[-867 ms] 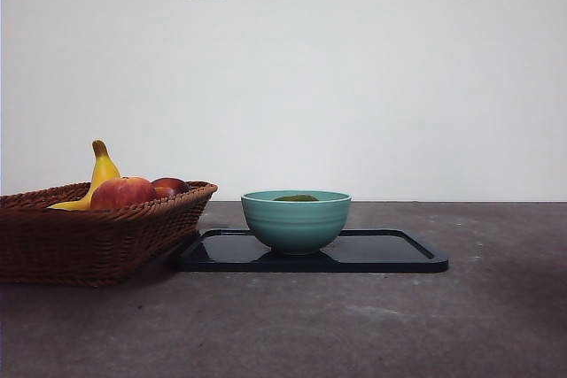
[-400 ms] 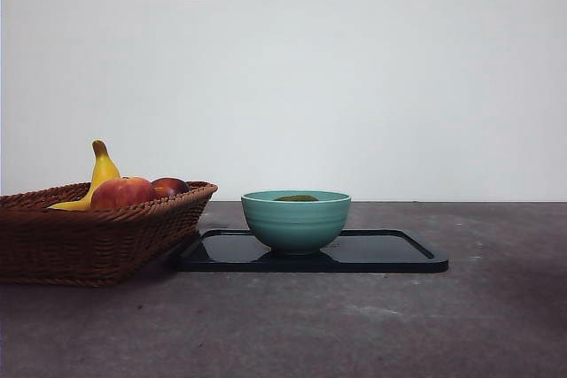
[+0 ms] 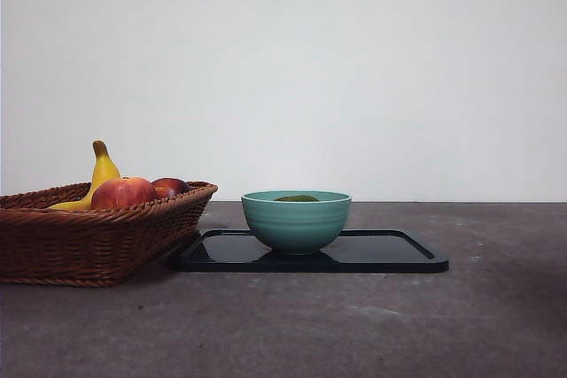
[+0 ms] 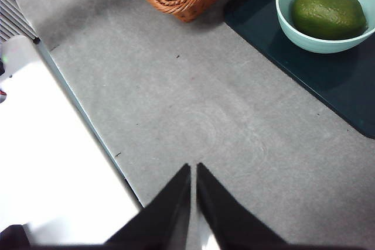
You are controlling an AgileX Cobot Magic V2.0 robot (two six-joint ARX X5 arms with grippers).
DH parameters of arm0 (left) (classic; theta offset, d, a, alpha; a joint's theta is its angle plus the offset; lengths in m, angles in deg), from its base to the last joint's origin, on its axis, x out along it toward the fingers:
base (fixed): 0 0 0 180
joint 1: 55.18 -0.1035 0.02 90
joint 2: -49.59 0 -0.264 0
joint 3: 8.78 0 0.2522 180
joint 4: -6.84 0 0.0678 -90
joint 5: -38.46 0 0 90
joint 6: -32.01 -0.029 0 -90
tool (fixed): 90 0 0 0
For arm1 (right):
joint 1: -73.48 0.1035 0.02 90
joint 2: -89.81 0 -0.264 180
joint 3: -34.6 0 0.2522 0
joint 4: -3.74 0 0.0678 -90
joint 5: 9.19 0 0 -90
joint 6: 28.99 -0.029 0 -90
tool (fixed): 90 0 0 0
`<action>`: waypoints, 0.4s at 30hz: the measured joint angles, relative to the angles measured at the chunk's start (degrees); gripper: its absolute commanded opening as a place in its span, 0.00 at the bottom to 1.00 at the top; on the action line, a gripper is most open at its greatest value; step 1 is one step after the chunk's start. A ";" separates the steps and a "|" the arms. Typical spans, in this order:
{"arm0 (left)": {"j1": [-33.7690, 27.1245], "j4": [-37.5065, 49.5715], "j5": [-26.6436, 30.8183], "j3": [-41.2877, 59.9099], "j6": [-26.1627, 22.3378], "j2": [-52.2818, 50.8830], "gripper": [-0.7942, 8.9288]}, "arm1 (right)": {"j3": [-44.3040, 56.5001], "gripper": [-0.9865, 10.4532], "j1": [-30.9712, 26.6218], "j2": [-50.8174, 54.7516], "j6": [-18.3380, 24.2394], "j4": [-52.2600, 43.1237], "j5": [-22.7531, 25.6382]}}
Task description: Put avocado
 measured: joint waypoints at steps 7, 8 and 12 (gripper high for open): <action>-4.09 3.37 7.65 15.69 3.15 -10.23 0.09 | 0.00 0.09 0.00 0.00 0.00 0.00 0.00; -4.42 3.34 8.35 17.94 3.69 -11.85 0.09 | 0.00 0.09 0.00 0.00 0.00 0.00 0.00; -4.96 3.32 10.25 23.50 5.44 -16.02 0.09 | 0.00 0.09 0.00 0.00 0.00 0.00 0.00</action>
